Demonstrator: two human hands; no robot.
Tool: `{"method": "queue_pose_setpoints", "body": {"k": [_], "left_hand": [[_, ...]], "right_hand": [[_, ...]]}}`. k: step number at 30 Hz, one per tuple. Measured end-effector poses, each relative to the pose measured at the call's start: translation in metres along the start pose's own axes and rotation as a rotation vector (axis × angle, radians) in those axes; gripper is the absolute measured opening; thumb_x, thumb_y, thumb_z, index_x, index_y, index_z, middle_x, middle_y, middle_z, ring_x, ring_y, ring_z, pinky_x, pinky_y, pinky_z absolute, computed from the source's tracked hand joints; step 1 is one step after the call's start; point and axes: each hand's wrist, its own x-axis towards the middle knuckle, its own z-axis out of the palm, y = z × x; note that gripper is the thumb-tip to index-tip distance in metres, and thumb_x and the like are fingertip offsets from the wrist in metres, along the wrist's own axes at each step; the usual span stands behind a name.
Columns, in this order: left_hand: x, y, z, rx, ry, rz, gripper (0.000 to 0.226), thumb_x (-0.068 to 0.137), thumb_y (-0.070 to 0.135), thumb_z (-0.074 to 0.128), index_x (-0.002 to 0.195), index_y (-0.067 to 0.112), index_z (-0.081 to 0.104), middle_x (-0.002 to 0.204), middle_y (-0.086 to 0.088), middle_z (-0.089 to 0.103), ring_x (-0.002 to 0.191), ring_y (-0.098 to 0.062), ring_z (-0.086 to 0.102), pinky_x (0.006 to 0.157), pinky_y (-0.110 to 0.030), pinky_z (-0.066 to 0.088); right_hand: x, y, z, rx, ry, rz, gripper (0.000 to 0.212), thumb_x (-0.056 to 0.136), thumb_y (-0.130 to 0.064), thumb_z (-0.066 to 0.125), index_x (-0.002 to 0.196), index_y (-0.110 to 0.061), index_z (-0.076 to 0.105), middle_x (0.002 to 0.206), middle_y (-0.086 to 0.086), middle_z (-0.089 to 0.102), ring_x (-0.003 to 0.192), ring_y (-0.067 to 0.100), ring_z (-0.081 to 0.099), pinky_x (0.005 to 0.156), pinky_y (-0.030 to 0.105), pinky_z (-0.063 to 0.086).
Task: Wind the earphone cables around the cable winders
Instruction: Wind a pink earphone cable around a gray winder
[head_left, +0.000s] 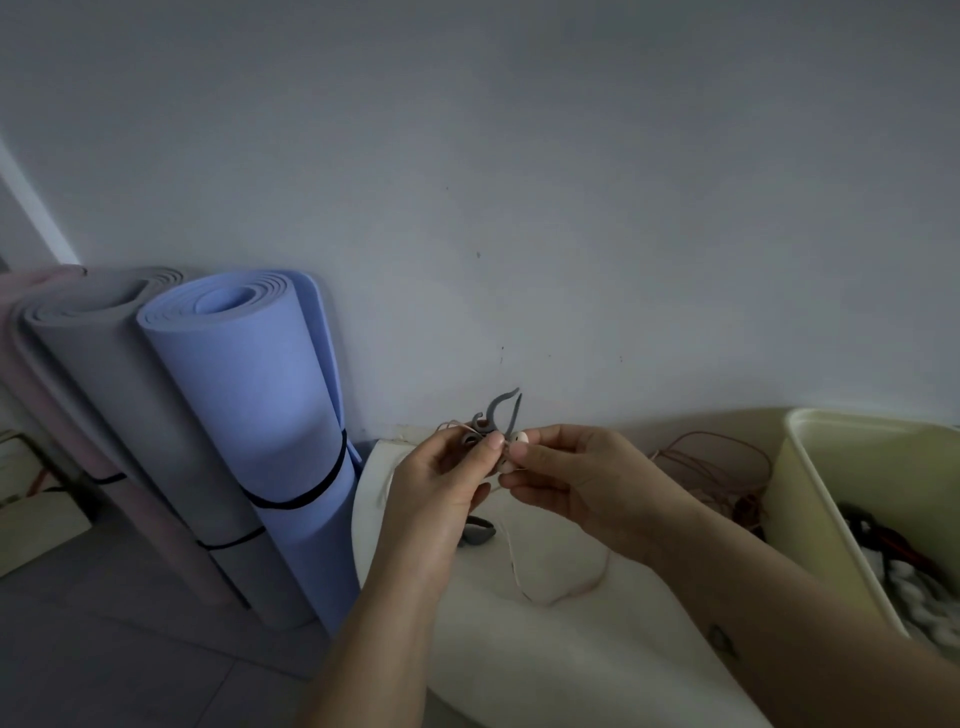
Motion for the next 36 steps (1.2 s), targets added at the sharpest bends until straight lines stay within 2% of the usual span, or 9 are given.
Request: {"method": "queue_pose_setpoints", "body": {"k": [10, 14, 17, 21, 23, 25, 28, 31, 36], "left_hand": [[-0.002, 0.001, 0.002, -0.011, 0.001, 0.007, 0.008, 0.089, 0.018, 0.065, 0.085, 0.019, 0.072, 0.083, 0.001, 0.074, 0.083, -0.010, 0.069, 0.073, -0.022, 0.051], [-0.001, 0.005, -0.003, 0.025, -0.099, -0.015, 0.008, 0.089, 0.013, 0.064, 0.091, 0.012, 0.072, 0.085, -0.003, 0.075, 0.081, -0.011, 0.070, 0.078, -0.025, 0.055], [-0.005, 0.012, -0.007, 0.170, -0.277, -0.027, 0.009, 0.088, 0.013, 0.065, 0.094, 0.011, 0.071, 0.088, -0.004, 0.076, 0.086, -0.016, 0.071, 0.088, -0.031, 0.055], [-0.011, 0.020, -0.007, 0.199, -0.394, -0.085, 0.019, 0.082, 0.006, 0.070, 0.100, 0.004, 0.064, 0.081, -0.004, 0.075, 0.075, -0.014, 0.071, 0.076, -0.025, 0.056], [-0.013, 0.021, -0.006, 0.210, -0.430, -0.107, 0.026, 0.080, 0.005, 0.071, 0.103, -0.001, 0.060, 0.080, -0.007, 0.075, 0.076, -0.016, 0.072, 0.078, -0.027, 0.057], [-0.014, 0.022, -0.008, 0.253, -0.437, -0.100, 0.027, 0.078, 0.005, 0.074, 0.101, 0.001, 0.061, 0.081, -0.005, 0.074, 0.076, -0.014, 0.072, 0.075, -0.023, 0.058], [-0.013, 0.022, -0.009, 0.291, -0.463, -0.081, 0.026, 0.077, 0.006, 0.075, 0.099, 0.004, 0.061, 0.084, -0.009, 0.075, 0.079, -0.019, 0.071, 0.079, -0.026, 0.058], [-0.013, 0.022, -0.011, 0.274, -0.475, -0.068, 0.023, 0.077, 0.004, 0.074, 0.094, 0.005, 0.060, 0.078, -0.005, 0.074, 0.073, -0.016, 0.070, 0.072, -0.021, 0.056], [-0.010, 0.019, -0.012, 0.292, -0.476, -0.020, 0.039, 0.065, 0.022, 0.078, 0.097, 0.008, 0.061, 0.086, -0.009, 0.074, 0.080, -0.018, 0.071, 0.082, -0.030, 0.057]], "right_hand": [[0.004, 0.003, -0.005, 0.008, -0.030, 0.037, 0.003, 0.082, -0.006, 0.064, 0.083, -0.005, 0.067, 0.078, 0.009, 0.071, 0.069, 0.013, 0.068, 0.068, 0.020, 0.057], [0.002, -0.010, -0.017, -0.187, 0.018, -0.003, 0.038, 0.071, -0.036, 0.066, 0.096, -0.007, 0.065, 0.091, 0.005, 0.069, 0.078, 0.015, 0.065, 0.070, 0.023, 0.052], [0.004, -0.016, -0.030, -0.340, 0.178, -0.190, 0.031, 0.084, -0.040, 0.059, 0.103, -0.017, 0.066, 0.108, -0.001, 0.068, 0.100, 0.017, 0.063, 0.090, 0.034, 0.050], [0.002, -0.013, -0.024, -0.460, -0.074, -0.285, 0.028, 0.092, -0.037, 0.049, 0.114, -0.030, 0.065, 0.123, -0.020, 0.061, 0.121, -0.002, 0.049, 0.105, 0.031, 0.035], [0.002, -0.010, -0.022, -0.510, -0.162, -0.208, 0.033, 0.094, -0.035, 0.040, 0.112, -0.024, 0.066, 0.119, -0.015, 0.064, 0.116, -0.001, 0.054, 0.100, 0.029, 0.037], [0.004, -0.011, -0.020, -0.441, -0.218, -0.118, 0.037, 0.098, -0.028, 0.036, 0.093, -0.010, 0.067, 0.097, -0.001, 0.070, 0.088, 0.007, 0.065, 0.080, 0.027, 0.046], [0.006, -0.009, -0.018, -0.317, -0.217, -0.076, 0.033, 0.089, -0.031, 0.051, 0.068, -0.007, 0.060, 0.071, 0.011, 0.061, 0.062, 0.016, 0.059, 0.063, 0.028, 0.045], [0.010, -0.005, -0.024, -0.305, -0.229, -0.093, 0.033, 0.086, -0.028, 0.060, 0.079, 0.003, 0.051, 0.070, 0.020, 0.044, 0.056, 0.023, 0.046, 0.053, 0.027, 0.041], [0.013, -0.002, -0.026, -0.257, -0.258, -0.076, 0.036, 0.088, -0.031, 0.063, 0.089, 0.004, 0.052, 0.064, 0.022, 0.050, 0.049, 0.024, 0.050, 0.044, 0.023, 0.042]]}}
